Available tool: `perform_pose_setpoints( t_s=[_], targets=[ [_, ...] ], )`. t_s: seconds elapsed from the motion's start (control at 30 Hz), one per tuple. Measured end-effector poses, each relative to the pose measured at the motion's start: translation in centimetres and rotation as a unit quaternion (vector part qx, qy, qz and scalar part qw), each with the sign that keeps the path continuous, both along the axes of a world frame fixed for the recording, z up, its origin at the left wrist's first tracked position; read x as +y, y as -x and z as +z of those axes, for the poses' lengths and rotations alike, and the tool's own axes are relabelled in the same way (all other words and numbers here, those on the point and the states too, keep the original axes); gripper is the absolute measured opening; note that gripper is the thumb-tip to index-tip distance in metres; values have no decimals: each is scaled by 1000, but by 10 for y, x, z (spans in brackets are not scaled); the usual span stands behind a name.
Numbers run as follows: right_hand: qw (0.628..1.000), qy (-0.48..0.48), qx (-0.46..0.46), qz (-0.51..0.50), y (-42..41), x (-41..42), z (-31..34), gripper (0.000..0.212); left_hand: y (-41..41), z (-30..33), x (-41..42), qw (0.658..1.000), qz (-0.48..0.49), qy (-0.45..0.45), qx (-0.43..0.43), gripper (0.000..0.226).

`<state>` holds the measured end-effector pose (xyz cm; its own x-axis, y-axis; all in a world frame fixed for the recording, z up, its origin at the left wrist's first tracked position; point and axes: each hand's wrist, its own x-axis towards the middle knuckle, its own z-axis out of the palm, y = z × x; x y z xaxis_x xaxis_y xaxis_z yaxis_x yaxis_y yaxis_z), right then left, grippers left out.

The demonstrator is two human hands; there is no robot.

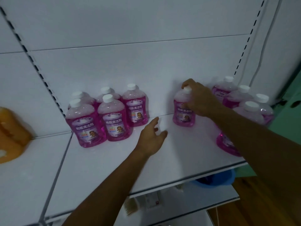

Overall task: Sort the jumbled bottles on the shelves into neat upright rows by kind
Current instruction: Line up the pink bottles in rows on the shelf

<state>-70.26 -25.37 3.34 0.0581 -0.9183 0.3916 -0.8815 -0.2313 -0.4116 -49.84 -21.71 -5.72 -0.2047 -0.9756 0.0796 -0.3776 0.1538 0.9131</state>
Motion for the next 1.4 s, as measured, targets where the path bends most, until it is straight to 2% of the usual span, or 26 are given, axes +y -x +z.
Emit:
perform_pose_setpoints(
  t_s=[0.2, 0.47, 0.63, 0.83, 0.93, 1.13, 1.27, 1.4],
  targets=[
    [985, -47, -86, 142, -44, 18, 14, 57, -20, 9, 11, 996, 37, 79, -24, 58],
    [958, -89, -146, 232, -94, 2, 4, 55, -61, -3, 17, 970, 160, 150, -101, 34],
    [960, -63, -124, 244, -113, -13, 0, 57, -66, -13, 11, 955, 204, 163, -139, 28],
    [962, -22, -84, 257, -115, -29, -6, 62, -64, -19, -1, 949, 214, 193, -127, 27],
    [968, -8, -56, 243, -115, -31, -9, 65, -63, -21, -3, 946, 218, 195, -138, 29],
    [973, 20, -57, 224, -121, -28, -19, 67, -63, -29, 3, 941, 218, 205, -158, 35],
    [977, 40, -53, 202, -127, -20, -25, 70, -56, -27, 14, 945, 206, 212, -140, 34],
    [985, 25, -13, 171, -117, -4, -21, 86, -49, -24, 16, 961, 138, 200, -131, 29]
  ],
)
